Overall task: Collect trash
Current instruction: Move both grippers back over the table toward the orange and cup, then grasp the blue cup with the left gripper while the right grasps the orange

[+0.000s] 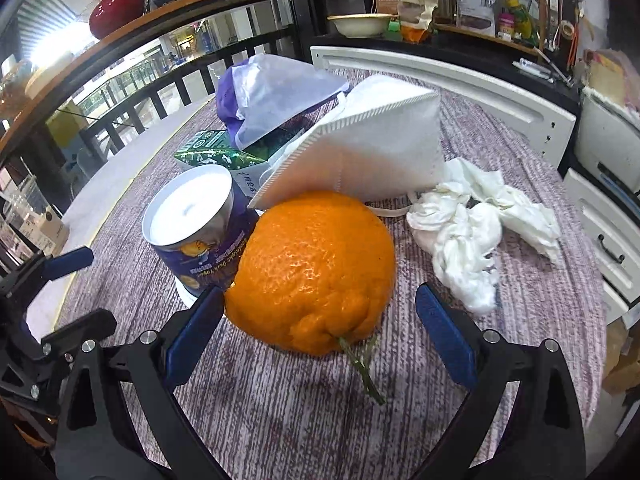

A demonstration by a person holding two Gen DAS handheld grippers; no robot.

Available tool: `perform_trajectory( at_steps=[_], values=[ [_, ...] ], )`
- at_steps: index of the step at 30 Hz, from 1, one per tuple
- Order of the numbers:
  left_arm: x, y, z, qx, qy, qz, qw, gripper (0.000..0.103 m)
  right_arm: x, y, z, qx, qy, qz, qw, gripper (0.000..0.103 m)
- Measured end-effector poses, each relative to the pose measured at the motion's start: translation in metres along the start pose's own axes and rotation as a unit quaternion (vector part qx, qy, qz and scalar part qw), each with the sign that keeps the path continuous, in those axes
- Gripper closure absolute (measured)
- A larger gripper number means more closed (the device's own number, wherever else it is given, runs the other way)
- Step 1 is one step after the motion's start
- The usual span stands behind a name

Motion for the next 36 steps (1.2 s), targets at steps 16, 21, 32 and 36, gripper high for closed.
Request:
perform_trajectory(
  at_steps=[16,21,32,36],
  values=[
    [-0.005,0.012,0.009,0.004,-0.009,-0.007,0.9999,0.006,0.013,-0.015,-0.036,-0.024,0.032,-0.015,0.999,0.055],
    [-0.020,0.022,0.020,0.006,-0.008,0.010,0.9999,0.006,0.009,-0.026,-0.070,-0.053,0.024,-0.016,0.998,0.055],
    [-0.054,0.036,0.059,0.029,0.010,0.030,0.9991,0.026,-0.010,-0.058,-0.109,-0.068,0.002,-0.006,0.998,0.055],
    [-0.053,0.034,0.060,0.027,0.021,0.030,0.9990,0.031,-0.014,-0.068,-0.115,-0.072,-0.006,-0.004,0.997,0.055]
  ],
)
Point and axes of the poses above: each gripper's, at about its wrist camera, not at the fingertips, and z roughly the way its jaws point, x to its left, y to its top, the point moved 5 cm from there along z, roughly the way its jaws point, and after that the axes turned 7 degrees about y, right-handed, at the moved point
